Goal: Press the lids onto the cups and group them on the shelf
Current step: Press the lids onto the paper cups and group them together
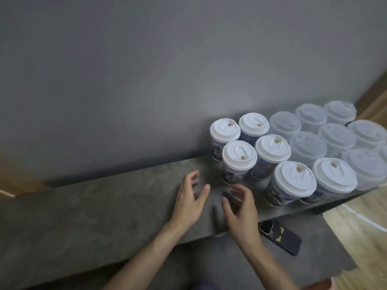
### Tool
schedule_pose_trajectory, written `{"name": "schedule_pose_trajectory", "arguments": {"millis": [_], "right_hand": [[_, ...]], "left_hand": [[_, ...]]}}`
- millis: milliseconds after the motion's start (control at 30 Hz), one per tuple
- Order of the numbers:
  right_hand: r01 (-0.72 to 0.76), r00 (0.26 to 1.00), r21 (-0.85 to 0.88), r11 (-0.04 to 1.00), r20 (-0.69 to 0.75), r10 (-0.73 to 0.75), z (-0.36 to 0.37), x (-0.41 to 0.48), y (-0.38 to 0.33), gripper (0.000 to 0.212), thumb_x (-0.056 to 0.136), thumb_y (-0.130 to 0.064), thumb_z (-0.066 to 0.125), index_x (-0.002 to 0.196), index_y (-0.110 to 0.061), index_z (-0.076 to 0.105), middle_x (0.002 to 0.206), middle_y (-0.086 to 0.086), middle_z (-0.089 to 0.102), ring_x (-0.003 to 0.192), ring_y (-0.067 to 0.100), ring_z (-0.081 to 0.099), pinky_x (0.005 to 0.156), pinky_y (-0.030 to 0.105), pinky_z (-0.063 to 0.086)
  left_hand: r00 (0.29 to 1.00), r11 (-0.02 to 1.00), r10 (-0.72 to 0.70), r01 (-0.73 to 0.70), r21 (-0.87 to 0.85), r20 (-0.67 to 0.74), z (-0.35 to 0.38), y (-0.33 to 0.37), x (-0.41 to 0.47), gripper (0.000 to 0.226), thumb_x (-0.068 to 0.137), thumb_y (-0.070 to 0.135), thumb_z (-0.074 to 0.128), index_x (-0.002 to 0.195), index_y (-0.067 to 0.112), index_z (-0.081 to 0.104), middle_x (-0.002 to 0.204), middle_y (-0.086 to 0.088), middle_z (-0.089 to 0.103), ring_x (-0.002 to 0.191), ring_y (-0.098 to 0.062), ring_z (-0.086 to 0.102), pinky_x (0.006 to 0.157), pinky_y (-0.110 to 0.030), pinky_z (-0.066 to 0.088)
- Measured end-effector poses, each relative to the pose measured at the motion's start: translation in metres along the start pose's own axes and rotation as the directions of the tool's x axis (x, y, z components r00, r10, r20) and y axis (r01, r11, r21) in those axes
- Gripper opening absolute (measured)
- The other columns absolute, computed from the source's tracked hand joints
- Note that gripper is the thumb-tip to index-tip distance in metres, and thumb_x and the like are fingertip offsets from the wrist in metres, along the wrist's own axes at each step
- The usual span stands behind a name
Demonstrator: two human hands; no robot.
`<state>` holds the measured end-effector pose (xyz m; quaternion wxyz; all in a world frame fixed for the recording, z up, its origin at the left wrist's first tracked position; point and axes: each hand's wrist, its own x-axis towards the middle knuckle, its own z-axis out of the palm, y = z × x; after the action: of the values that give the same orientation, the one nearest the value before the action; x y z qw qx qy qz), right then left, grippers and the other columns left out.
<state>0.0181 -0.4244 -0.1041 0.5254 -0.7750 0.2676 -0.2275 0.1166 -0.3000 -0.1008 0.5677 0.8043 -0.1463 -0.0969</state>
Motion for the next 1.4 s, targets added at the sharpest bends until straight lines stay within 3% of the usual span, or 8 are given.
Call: {"name": "schedule_pose_trajectory", "arguments": {"millis": [200, 400, 667, 833, 933, 1067, 1200, 1400], "right_hand": [[0.058, 0.962, 0.019, 0.998, 0.266, -0.061, 0.041, -0.015, -0.025, 0.033, 0.094, -0.007, 0.071, 0.122, -0.019, 0.057, 0.122, -0.004, 0.064, 0.114, 0.013, 0.065, 0.102, 0.046, 0.054], [0.206, 0.822, -0.024, 0.978, 0.547, -0.16, 0.106, -0.048, -0.052, 0.029, 0.096, -0.017, 0.071, 0.12, -0.024, 0.057, 0.123, -0.002, 0.065, 0.113, 0.013, 0.064, 0.1, 0.036, 0.054], [0.373, 0.611, 0.089, 0.923, 0.725, -0.317, 0.22, -0.098, -0.138, 0.038, 0.094, -0.027, 0.072, 0.128, -0.016, 0.059, 0.125, -0.004, 0.064, 0.119, 0.011, 0.061, 0.105, 0.031, 0.048], [0.424, 0.446, 0.197, 0.884, 0.804, -0.393, 0.288, -0.135, -0.197, 0.046, 0.096, -0.037, 0.069, 0.137, -0.022, 0.055, 0.13, -0.012, 0.058, 0.121, -0.002, 0.053, 0.102, 0.012, 0.041], [0.428, 0.395, 0.203, 0.881, 0.835, -0.384, 0.309, -0.148, -0.218, 0.048, 0.098, -0.038, 0.067, 0.141, -0.026, 0.051, 0.134, -0.016, 0.054, 0.125, -0.005, 0.05, 0.093, 0.003, 0.036], [0.429, 0.39, 0.214, 0.878, 0.832, -0.394, 0.328, -0.156, -0.227, 0.046, 0.099, -0.037, 0.066, 0.142, -0.028, 0.05, 0.136, -0.016, 0.054, 0.127, -0.004, 0.049, 0.093, 0.0, 0.034], [0.421, 0.42, 0.218, 0.881, 0.814, -0.402, 0.339, -0.156, -0.234, 0.045, 0.099, -0.037, 0.065, 0.141, -0.029, 0.051, 0.135, -0.016, 0.055, 0.127, -0.004, 0.05, 0.101, 0.008, 0.038], [0.403, 0.461, 0.185, 0.896, 0.805, -0.373, 0.336, -0.141, -0.233, 0.043, 0.099, -0.033, 0.066, 0.139, -0.028, 0.051, 0.133, -0.013, 0.057, 0.125, 0.002, 0.052, 0.101, 0.015, 0.039]], "left_hand": [[0.969, 0.998, -0.05, 0.056, 0.018, -0.243, -0.08, -0.042, -0.045, 0.035, 0.096, 0.016, 0.067, 0.129, 0.025, 0.055, 0.127, 0.007, 0.061, 0.121, -0.01, 0.06, 0.104, -0.039, 0.051], [0.863, 0.99, -0.116, 0.141, 0.014, -0.491, -0.156, -0.081, -0.1, 0.032, 0.097, 0.011, 0.065, 0.126, 0.02, 0.058, 0.128, 0.005, 0.063, 0.122, -0.006, 0.058, 0.107, -0.03, 0.047], [0.7, 0.974, -0.097, 0.212, 0.076, -0.707, -0.277, -0.093, -0.153, 0.032, 0.096, 0.016, 0.067, 0.127, 0.023, 0.057, 0.127, 0.007, 0.062, 0.121, -0.003, 0.057, 0.107, -0.032, 0.047], [0.539, 0.924, 0.021, 0.312, 0.222, -0.842, -0.391, -0.091, -0.169, 0.037, 0.094, 0.02, 0.07, 0.128, 0.02, 0.057, 0.127, 0.003, 0.058, 0.122, -0.013, 0.054, 0.108, -0.036, 0.045], [0.484, 0.811, 0.161, 0.432, 0.395, -0.86, -0.465, -0.089, -0.162, 0.046, 0.092, 0.022, 0.071, 0.133, 0.01, 0.054, 0.132, -0.008, 0.055, 0.126, -0.025, 0.049, 0.11, -0.044, 0.042], [0.561, 0.609, 0.213, 0.564, 0.558, -0.8, -0.546, -0.093, -0.125, 0.068, 0.091, 0.033, 0.071, 0.146, 0.008, 0.041, 0.148, -0.016, 0.043, 0.138, -0.033, 0.038, 0.115, -0.046, 0.035], [0.644, 0.469, 0.108, 0.639, 0.61, -0.757, -0.582, -0.111, -0.088, 0.07, 0.091, 0.039, 0.069, 0.146, 0.006, 0.042, 0.155, -0.018, 0.035, 0.144, -0.038, 0.03, 0.111, -0.051, 0.037], [0.573, 0.589, 0.174, 0.591, 0.551, -0.801, -0.588, -0.126, -0.073, 0.043, 0.086, 0.029, 0.075, 0.11, 0.003, 0.051, 0.124, -0.021, 0.05, 0.117, -0.043, 0.048, 0.091, -0.056, 0.046]]}}
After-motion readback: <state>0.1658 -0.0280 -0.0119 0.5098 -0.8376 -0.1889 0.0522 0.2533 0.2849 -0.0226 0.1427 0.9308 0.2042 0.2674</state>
